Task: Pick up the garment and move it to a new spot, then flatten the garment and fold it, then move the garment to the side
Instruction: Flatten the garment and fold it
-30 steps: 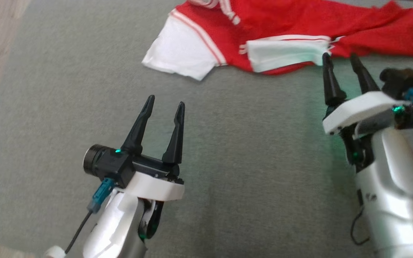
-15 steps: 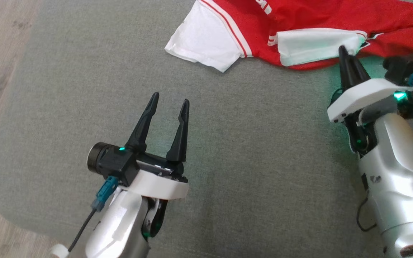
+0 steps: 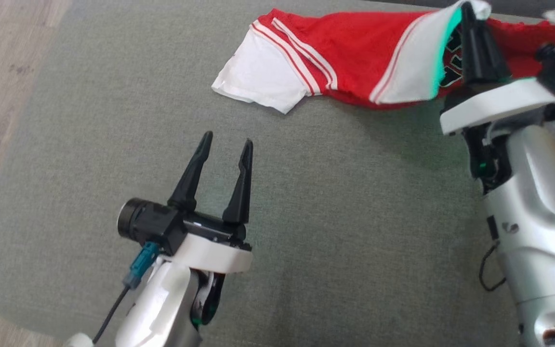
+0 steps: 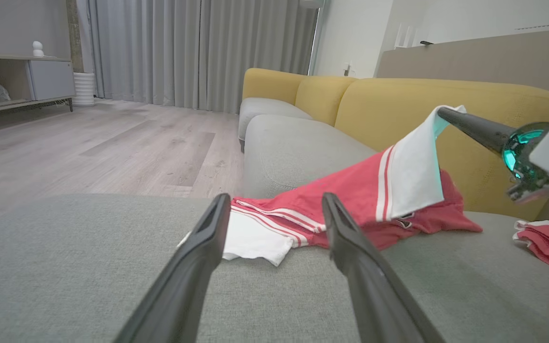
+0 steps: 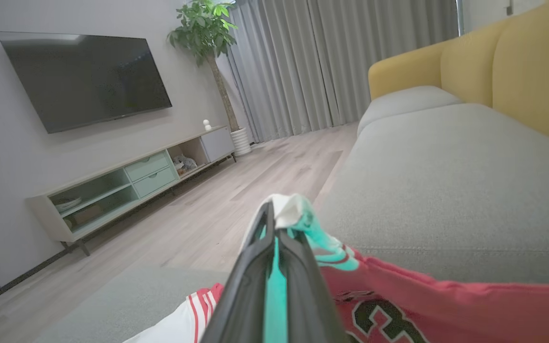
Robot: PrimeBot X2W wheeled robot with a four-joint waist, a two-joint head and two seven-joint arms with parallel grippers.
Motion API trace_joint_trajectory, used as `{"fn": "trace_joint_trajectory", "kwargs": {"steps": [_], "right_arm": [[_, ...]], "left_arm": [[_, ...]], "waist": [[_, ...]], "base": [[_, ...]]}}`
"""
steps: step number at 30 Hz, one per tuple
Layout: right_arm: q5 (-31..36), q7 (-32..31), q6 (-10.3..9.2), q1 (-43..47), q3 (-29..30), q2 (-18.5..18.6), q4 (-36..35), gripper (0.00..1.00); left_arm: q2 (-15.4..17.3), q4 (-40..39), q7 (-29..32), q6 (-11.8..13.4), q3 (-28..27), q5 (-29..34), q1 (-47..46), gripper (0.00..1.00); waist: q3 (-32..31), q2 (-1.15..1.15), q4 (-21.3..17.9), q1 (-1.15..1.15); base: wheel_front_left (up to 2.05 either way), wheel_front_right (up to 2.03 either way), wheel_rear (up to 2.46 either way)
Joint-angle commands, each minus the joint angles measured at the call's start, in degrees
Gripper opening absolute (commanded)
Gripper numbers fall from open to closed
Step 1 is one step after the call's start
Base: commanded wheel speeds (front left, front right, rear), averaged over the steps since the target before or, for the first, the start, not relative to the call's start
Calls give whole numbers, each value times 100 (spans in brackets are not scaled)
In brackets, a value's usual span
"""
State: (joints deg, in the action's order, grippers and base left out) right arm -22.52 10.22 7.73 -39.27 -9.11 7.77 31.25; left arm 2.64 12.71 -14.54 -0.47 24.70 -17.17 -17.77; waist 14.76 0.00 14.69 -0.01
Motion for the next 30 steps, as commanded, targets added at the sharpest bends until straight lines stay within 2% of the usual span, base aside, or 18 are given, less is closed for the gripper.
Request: {"fn": "trace_joint_trajectory", "kwargs": {"steps": [1, 7, 12, 13, 14, 18, 22, 26, 30], "right_arm": [[33, -62, -24, -207, -58, 12, -300, 0], [397, -603, -24, -1335, 204, 307, -349, 0], [873, -951, -24, -2703, 547, 649, 527, 0], [989, -1037, -24, -2912, 563, 699, 799, 93], [1081, -1111, -24, -3084, 569, 731, 1067, 100], [1355, -1069, -24, -3467, 444, 823, 1883, 100], [1356, -749, -24, -3524, 244, 725, 2332, 100], [1163, -271, -24, -3363, 23, 642, 2464, 100], [897, 212, -24, -2935, -202, 595, 2267, 100]], "left_arm": [[24, -195, -46, 1, -179, 2, -10, 100], [24, -339, -46, -13, 54, -106, -130, 100], [24, -446, -46, 71, 331, -340, -317, 100], [24, -457, -46, 94, 374, -384, -344, 100], [24, -468, -46, 115, 411, -428, -366, 100], [24, -510, -46, 208, 493, -538, -414, 100], [24, -512, -46, 271, 421, -531, -441, 100], [24, -476, -46, 258, 264, -433, -495, 100], [24, -418, -46, 217, -22, -253, -513, 100]], "waist": [[5, 0, 20, 1], [304, 0, 427, 1], [607, 0, 895, 1], [646, 0, 962, 1], [674, 0, 1021, 1], [725, 0, 1105, 1], [725, 0, 927, 1], [628, 0, 579, 1], [453, 0, 109, 1]], "base": [[0, 0, 0], [0, 0, 0], [0, 0, 0], [0, 0, 0], [0, 0, 0], [0, 0, 0], [0, 0, 0], [0, 0, 0], [0, 0, 0]]}}
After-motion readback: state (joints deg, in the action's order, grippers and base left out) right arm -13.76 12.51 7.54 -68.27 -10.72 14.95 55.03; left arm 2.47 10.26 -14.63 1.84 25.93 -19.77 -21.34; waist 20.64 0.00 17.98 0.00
